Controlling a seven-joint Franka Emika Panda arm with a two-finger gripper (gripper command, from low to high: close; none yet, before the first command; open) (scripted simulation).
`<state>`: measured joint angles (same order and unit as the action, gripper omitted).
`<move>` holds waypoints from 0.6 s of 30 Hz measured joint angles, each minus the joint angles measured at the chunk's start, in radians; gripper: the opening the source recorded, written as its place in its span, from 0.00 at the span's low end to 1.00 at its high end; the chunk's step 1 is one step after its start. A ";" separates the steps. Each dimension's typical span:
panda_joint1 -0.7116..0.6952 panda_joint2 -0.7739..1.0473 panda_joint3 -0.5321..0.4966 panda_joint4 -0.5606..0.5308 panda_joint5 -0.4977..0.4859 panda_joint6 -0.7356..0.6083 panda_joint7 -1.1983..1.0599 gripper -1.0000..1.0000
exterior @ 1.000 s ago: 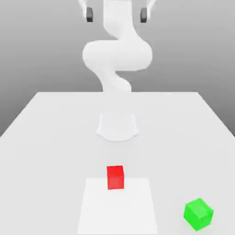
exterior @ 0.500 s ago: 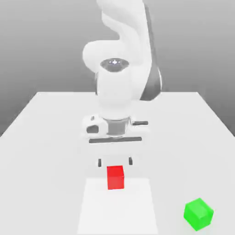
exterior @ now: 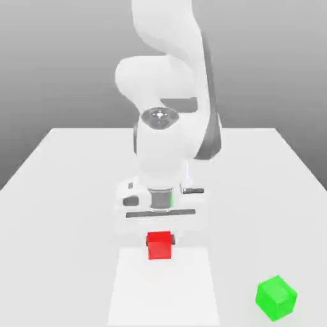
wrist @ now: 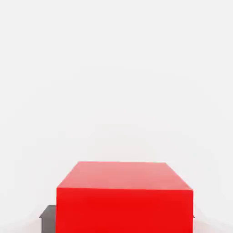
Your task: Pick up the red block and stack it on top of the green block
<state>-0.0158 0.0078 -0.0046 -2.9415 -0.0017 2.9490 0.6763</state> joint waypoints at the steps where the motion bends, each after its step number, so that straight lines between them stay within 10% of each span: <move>1: 0.001 -0.036 -0.001 -0.005 -0.002 -0.031 0.001 0.00; 18: 0.275 0.133 0.155 0.492 -0.043 -0.363 0.419 0.00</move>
<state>0.2591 0.1409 0.1506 -2.4491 -0.0452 2.5863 1.0953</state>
